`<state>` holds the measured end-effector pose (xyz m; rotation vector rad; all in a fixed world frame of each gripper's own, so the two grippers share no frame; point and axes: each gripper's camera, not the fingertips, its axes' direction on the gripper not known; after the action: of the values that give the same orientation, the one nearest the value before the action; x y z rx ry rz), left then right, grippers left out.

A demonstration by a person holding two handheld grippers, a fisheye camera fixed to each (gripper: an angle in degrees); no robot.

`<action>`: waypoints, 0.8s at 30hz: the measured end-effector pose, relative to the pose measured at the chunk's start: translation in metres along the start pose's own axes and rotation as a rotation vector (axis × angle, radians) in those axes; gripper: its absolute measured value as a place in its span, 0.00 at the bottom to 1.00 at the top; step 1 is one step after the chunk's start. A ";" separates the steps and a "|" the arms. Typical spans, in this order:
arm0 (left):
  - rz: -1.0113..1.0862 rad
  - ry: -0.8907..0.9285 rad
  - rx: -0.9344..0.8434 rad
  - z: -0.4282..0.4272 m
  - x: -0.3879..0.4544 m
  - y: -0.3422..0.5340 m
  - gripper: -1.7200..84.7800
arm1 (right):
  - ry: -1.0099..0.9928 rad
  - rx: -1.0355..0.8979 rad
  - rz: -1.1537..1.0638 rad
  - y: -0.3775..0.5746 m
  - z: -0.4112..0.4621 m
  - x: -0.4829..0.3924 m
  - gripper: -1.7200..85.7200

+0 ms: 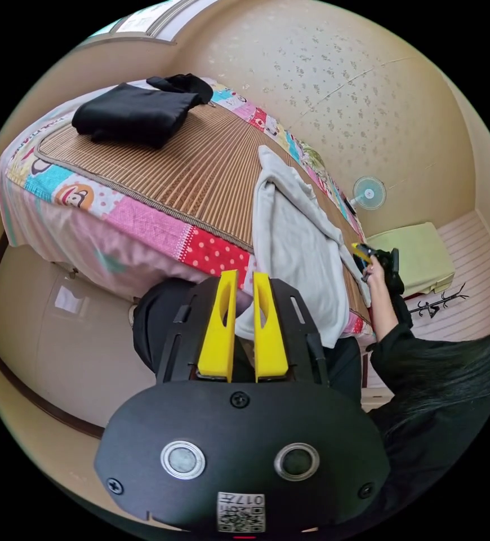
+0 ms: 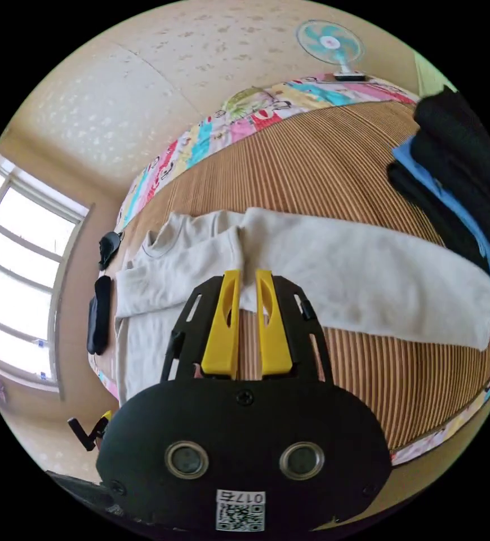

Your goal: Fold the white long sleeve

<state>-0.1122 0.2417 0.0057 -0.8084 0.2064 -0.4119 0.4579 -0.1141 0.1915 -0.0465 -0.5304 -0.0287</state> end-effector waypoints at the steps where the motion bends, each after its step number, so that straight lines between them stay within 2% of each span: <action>1: 0.002 -0.010 0.009 -0.001 0.002 0.001 0.08 | -0.027 0.011 0.067 0.020 -0.013 0.037 0.09; 8: 0.036 0.033 -0.023 0.024 0.027 -0.002 0.08 | -0.154 0.196 0.500 0.112 -0.105 0.194 0.11; 14: 0.075 0.054 -0.005 0.027 0.056 0.001 0.08 | -0.210 0.373 0.716 0.125 -0.136 0.257 0.14; 18: 0.063 0.022 0.020 0.015 0.057 0.008 0.08 | -0.197 0.441 0.779 0.124 -0.136 0.270 0.11; 21: 0.030 -0.002 0.043 0.004 0.052 0.015 0.08 | -0.196 0.395 0.808 0.109 -0.124 0.274 0.07; 22: 0.014 -0.008 0.054 -0.001 0.049 0.017 0.08 | -0.269 0.387 0.778 0.103 -0.124 0.269 0.07; 24: 0.004 -0.010 0.067 -0.007 0.047 0.020 0.08 | -0.351 0.512 0.654 0.098 -0.140 0.240 0.06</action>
<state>-0.0667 0.2287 -0.0150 -0.7436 0.1841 -0.4085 0.7393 -0.0270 0.1883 0.2814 -0.8384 0.7643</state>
